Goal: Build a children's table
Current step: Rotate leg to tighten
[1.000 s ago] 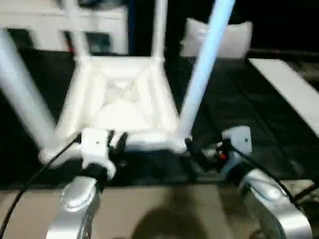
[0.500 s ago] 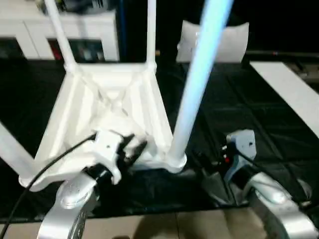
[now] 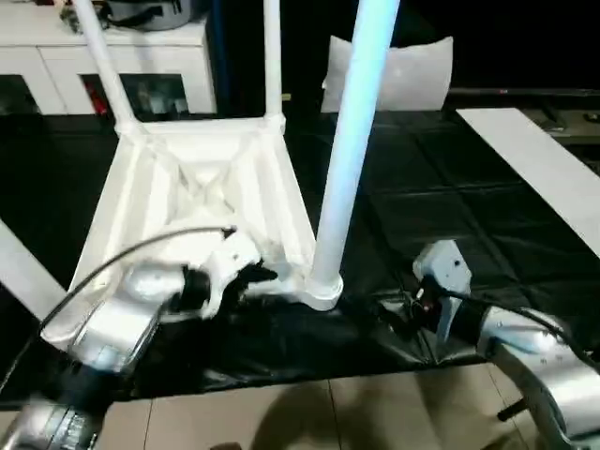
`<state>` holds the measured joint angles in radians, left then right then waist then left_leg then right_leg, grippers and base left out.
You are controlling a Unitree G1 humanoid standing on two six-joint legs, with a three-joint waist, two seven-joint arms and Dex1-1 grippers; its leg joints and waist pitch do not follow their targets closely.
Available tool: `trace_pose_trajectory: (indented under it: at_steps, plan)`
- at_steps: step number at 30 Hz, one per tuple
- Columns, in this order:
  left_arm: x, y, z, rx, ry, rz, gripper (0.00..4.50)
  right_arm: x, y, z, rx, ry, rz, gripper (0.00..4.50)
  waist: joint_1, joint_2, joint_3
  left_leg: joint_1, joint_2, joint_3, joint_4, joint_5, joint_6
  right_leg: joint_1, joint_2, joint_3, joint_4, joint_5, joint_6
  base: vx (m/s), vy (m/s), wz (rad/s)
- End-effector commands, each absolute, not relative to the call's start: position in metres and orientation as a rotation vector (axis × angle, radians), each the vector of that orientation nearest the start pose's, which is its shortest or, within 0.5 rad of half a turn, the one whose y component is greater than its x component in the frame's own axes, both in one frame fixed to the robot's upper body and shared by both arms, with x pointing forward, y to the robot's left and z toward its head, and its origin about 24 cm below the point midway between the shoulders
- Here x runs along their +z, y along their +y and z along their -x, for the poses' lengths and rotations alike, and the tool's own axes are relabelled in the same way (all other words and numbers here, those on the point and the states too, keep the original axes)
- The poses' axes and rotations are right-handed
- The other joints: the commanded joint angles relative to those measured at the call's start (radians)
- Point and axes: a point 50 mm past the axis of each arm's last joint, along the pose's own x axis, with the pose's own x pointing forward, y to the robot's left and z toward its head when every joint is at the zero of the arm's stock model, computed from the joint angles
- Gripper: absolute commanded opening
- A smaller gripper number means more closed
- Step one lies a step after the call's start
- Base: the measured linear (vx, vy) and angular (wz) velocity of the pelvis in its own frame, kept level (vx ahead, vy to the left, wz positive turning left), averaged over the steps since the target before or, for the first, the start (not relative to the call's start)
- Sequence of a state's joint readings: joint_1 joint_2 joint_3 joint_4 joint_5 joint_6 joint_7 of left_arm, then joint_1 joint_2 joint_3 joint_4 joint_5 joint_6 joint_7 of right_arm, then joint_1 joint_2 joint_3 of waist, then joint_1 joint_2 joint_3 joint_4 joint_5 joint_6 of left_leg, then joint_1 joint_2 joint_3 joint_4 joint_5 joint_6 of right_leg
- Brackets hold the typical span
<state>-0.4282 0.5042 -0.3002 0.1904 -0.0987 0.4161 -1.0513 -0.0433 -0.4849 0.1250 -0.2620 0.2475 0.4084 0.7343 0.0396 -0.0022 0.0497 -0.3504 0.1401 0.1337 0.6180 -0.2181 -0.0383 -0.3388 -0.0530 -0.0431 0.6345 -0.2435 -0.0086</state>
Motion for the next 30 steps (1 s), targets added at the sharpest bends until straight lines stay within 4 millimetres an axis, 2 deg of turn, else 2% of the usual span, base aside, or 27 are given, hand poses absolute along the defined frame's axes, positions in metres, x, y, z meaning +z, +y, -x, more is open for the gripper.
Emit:
trace_pose_trajectory:
  at_steps: [1,2,3,5,6,7,9,10,12,13,15,16,20,22,24,26,27,30]
  plan:
    - [0.062,0.153,-0.296,-1.186,0.551,-0.374,1.85,0.076,-0.16,-0.238,0.922,0.249,0.197,4.5,0.004,0.008,-0.05,-0.001,0.085,-0.028,-0.093,-0.167,0.015,0.022,-0.104,0.058,-0.082,-0.103,-0.224,0.0,0.0,0.0]
    - [0.062,0.153,-0.296,-1.187,0.553,-0.375,1.85,0.076,-0.16,-0.238,0.923,0.249,0.198,4.5,0.004,0.006,-0.052,-0.002,0.086,-0.027,-0.092,-0.148,0.021,0.022,-0.104,0.056,-0.077,-0.059,-0.232,0.0,0.0,0.0]
    - [0.061,0.154,-0.298,-1.188,0.568,-0.379,1.59,0.075,-0.16,-0.238,0.929,0.256,0.203,4.5,0.004,0.003,-0.056,-0.005,0.086,-0.025,-0.088,-0.1,0.038,0.024,-0.103,0.055,-0.069,0.027,-0.246,0.0,0.0,0.0]
    - [0.06,0.156,-0.301,-1.193,0.57,-0.385,1.58,0.075,-0.16,-0.238,0.935,0.257,0.206,4.5,0.005,0.005,-0.059,-0.005,0.085,-0.021,-0.082,-0.062,0.065,0.024,-0.105,0.053,-0.063,0.098,-0.268,0.0,0.0,0.0]
    - [0.06,0.156,-0.301,-1.193,0.57,-0.385,1.47,0.075,-0.16,-0.238,0.935,0.257,0.206,4.5,0.005,0.005,-0.058,-0.005,0.085,-0.02,-0.082,-0.059,0.073,0.022,-0.105,0.053,-0.064,0.106,-0.273,0.0,0.0,0.0]
    - [0.059,0.159,-0.302,-1.193,0.576,-0.39,1.3,0.074,-0.159,-0.239,0.938,0.259,0.199,4.5,0.005,0.007,-0.058,-0.006,0.087,-0.018,-0.08,-0.064,0.085,0.022,-0.107,0.052,-0.065,0.104,-0.283,0.0,0.0,0.0]
    - [0.059,0.16,-0.303,-1.192,0.575,-0.384,1.12,0.074,-0.158,-0.24,0.939,0.259,0.196,4.5,0.006,0.005,-0.055,-0.005,0.088,-0.017,-0.083,-0.086,0.084,0.02,-0.108,0.052,-0.068,0.07,-0.288,0.0,0.0,0.0]
    - [0.059,0.161,-0.304,-1.197,0.572,-0.377,1.12,0.073,-0.158,-0.241,0.94,0.26,0.194,4.5,0.007,0.001,-0.053,-0.005,0.09,-0.016,-0.084,-0.1,0.081,0.02,-0.109,0.052,-0.07,0.047,-0.288,0.0,0.0,0.0]
    - [0.06,0.161,-0.304,-1.204,0.568,-0.373,1.02,0.073,-0.158,-0.242,0.938,0.259,0.196,4.5,0.009,0.004,-0.048,-0.002,0.091,-0.016,-0.088,-0.15,0.062,0.017,-0.11,0.052,-0.076,-0.038,-0.285,0.0,0.0,0.0]
    - [0.061,0.16,-0.303,-1.209,0.562,-0.367,0.88,0.073,-0.158,-0.243,0.937,0.257,0.196,4.5,0.009,-0.002,-0.045,-0.001,0.093,-0.014,-0.092,-0.185,0.044,0.014,-0.11,0.054,-0.081,-0.096,-0.274,0.0,0.0,0.0]
    - [0.061,0.16,-0.303,-1.21,0.554,-0.366,0.78,0.073,-0.158,-0.244,0.936,0.256,0.198,4.5,0.012,0.001,-0.044,0.0,0.094,-0.013,-0.094,-0.2,0.031,0.012,-0.112,0.056,-0.084,-0.135,-0.263,0.0,0.0,0.0]
    - [0.062,0.159,-0.303,-1.212,0.548,-0.367,0.59,0.073,-0.158,-0.244,0.936,0.256,0.199,4.5,0.013,-0.001,-0.044,0.0,0.095,-0.012,-0.094,-0.2,0.029,0.011,-0.111,0.056,-0.085,-0.139,-0.259,0.0,0.0,0.0]
    - [0.063,0.159,-0.302,-1.234,0.525,-0.39,0.38,0.074,-0.158,-0.249,0.939,0.25,0.196,4.5,0.016,0.0,-0.045,-0.002,0.095,-0.011,-0.095,-0.184,0.026,0.009,-0.111,0.056,-0.083,-0.12,-0.252,0.0,0.0,0.0]
    - [0.062,0.159,-0.3,-1.261,0.502,-0.415,0.07,0.074,-0.157,-0.253,0.947,0.244,0.186,4.5,0.018,0.001,-0.048,-0.003,0.096,-0.01,-0.095,-0.17,0.029,0.01,-0.112,0.057,-0.08,-0.092,-0.251,0.0,0.0,0.0]
    - [0.063,0.159,-0.299,-1.277,0.49,-0.423,0.03,0.074,-0.156,-0.257,0.956,0.232,0.167,4.5,0.018,-0.002,-0.052,-0.006,0.094,-0.009,-0.09,-0.133,0.042,0.012,-0.112,0.055,-0.074,-0.033,-0.26,0.0,0.0,0.0]
    - [0.064,0.16,-0.297,-1.3,0.489,-0.443,0.01,0.075,-0.155,-0.261,0.986,0.217,0.138,4.5,0.017,0.001,-0.06,-0.011,0.091,-0.007,-0.084,-0.073,0.059,0.015,-0.11,0.053,-0.063,0.058,-0.269,0.0,0.0,0.0]
    - [0.063,0.161,-0.295,-1.322,0.495,-0.452,0.01,0.075,-0.153,-0.264,1.023,0.206,0.113,4.5,0.016,0.0,-0.062,-0.012,0.091,-0.006,-0.08,-0.048,0.078,0.014,-0.11,0.052,-0.059,0.109,-0.278,0.0,0.0,0.0]
    - [0.062,0.162,-0.292,-1.356,0.503,-0.46,0.01,0.076,-0.151,-0.268,1.086,0.192,0.082,4.5,0.015,0.002,-0.06,-0.011,0.091,-0.004,-0.078,-0.052,0.1,0.013,-0.109,0.05,-0.057,0.141,-0.301,0.0,0.0,0.0]
